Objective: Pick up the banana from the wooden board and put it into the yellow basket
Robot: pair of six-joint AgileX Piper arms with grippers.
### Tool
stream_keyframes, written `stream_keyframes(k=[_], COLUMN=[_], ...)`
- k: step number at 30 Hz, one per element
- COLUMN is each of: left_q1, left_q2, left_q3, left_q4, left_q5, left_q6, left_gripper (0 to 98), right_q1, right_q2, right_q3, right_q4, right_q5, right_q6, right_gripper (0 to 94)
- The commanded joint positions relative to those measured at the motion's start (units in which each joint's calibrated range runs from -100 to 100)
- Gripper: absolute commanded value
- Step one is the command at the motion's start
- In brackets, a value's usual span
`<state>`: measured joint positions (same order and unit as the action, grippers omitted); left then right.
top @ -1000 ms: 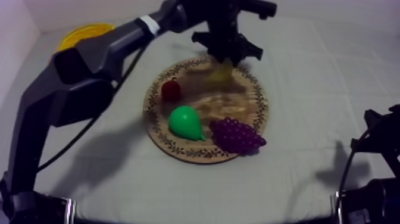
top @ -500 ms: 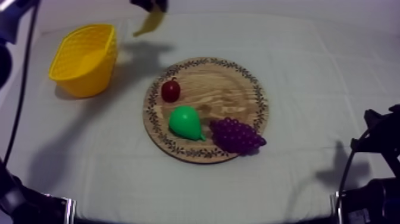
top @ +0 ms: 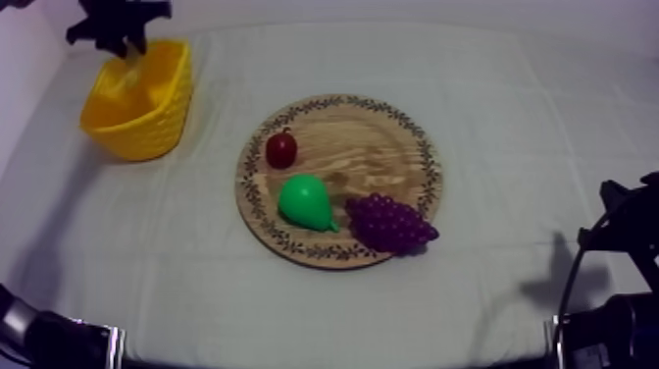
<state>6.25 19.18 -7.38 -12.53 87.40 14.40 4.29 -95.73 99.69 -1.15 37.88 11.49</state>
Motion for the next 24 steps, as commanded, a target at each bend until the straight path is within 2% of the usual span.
stream_keyframes(k=[1,16,24], left_q1=[-2.14,-3.20,-3.29], left_q2=[1.22,12.61,14.52], left_q3=[2.29,-1.58,-1.56], left_q4=[0.12,0.79,2.42], left_q5=[-1.65,-7.01,-11.33], left_q6=[-0.12,-0.22,-1.92], left_gripper=[26.3,27.1,36.8], right_q1=[0.00,0.00,0.00], right_q2=[-0.02,-0.02,-0.02], right_q3=[-0.03,-0.03,-0.03], right_q4=[0.01,0.01,0.01], right_q5=[0.02,0.02,0.02], right_q6=[0.01,0.01,0.01], right_gripper=[0.3,0.3,0.3])
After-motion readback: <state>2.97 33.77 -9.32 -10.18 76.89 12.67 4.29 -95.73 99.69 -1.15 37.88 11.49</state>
